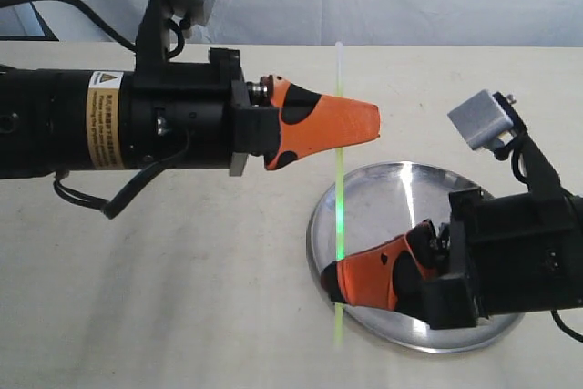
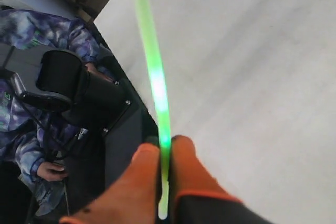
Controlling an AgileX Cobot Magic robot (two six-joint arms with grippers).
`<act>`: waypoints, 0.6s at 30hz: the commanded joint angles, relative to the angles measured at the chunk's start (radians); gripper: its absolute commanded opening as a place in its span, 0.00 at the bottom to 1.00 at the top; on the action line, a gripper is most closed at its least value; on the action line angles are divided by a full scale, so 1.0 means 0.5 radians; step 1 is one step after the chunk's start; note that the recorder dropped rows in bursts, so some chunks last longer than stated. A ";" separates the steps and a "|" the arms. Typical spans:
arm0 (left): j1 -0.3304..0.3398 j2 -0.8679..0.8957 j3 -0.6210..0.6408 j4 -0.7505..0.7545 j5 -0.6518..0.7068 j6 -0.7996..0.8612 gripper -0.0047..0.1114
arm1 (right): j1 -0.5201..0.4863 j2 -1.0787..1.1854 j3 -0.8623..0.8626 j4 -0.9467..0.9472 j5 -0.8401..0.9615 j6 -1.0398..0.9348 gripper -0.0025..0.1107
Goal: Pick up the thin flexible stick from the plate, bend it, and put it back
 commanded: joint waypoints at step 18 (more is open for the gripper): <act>-0.006 -0.001 -0.010 -0.090 -0.118 0.002 0.04 | 0.005 -0.001 0.003 0.015 -0.162 -0.004 0.52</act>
